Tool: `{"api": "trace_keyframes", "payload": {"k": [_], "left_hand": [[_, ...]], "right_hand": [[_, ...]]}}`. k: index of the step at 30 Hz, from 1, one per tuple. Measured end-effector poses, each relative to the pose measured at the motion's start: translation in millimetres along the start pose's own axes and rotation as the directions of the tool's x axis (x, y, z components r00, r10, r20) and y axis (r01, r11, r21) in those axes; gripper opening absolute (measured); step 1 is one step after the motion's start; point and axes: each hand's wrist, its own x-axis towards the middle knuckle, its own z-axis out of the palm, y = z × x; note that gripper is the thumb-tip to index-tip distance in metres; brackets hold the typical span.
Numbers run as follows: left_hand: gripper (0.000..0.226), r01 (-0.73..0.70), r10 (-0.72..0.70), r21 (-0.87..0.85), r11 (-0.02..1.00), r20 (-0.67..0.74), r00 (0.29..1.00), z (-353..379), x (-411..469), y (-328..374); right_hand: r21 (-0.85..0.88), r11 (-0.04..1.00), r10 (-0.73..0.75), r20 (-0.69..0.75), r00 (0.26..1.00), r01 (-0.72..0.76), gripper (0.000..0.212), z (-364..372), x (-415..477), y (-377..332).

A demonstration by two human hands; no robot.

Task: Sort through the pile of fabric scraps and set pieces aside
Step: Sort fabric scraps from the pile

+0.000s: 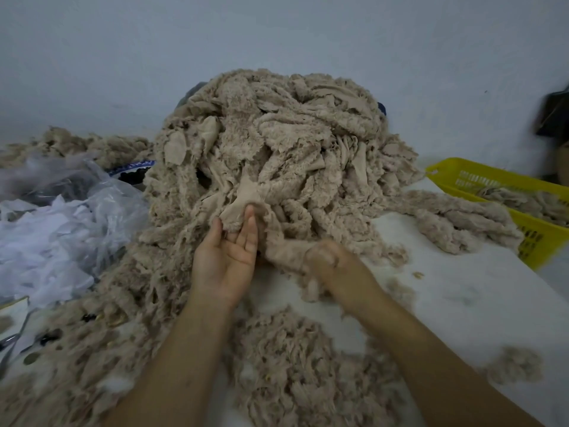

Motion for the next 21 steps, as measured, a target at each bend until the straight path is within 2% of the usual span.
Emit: {"api": "trace_keyframes", "payload": {"k": [1,3,5,9,15,19,21], "left_hand": [[0.035,-0.002,0.002,-0.002,1.0,-0.004,1.0,-0.4,0.0,0.1],[0.033,-0.004,0.004,-0.002,1.0,-0.016,1.0,-1.6,0.9,-0.6],[0.032,-0.004,0.004,0.002,1.0,-0.023,1.0,-2.0,1.2,-1.8],[0.031,-0.006,0.007,0.01,1.0,-0.041,0.999,-2.7,0.9,-1.7],[0.022,-0.004,0.012,0.113,0.994,-0.068,0.998,-3.9,2.3,-4.0],[0.016,0.023,-0.022,0.261,0.965,-0.005,1.0,-2.5,0.4,-9.1],[0.013,0.041,-0.054,0.347,0.937,0.028,0.998,-1.9,-1.3,-12.1]], "right_hand": [[0.239,0.966,0.116,-0.079,0.99,-0.094,0.02,-6.0,2.5,-3.3],[0.599,0.774,0.329,-0.105,0.938,-0.204,0.028,-18.4,7.6,-2.8],[0.721,0.649,0.428,-0.081,0.9,-0.244,0.031,-28.3,10.2,-2.9],[0.785,0.571,0.444,-0.051,0.894,-0.239,0.032,-27.8,9.7,-5.6],[0.796,0.557,0.485,-0.082,0.871,-0.235,0.047,-27.0,8.8,-8.3],[0.771,0.585,0.504,-0.1,0.858,-0.253,0.047,-26.9,8.1,-7.1],[0.724,0.631,0.518,-0.127,0.846,-0.278,0.052,-25.6,7.1,-7.7]]}}
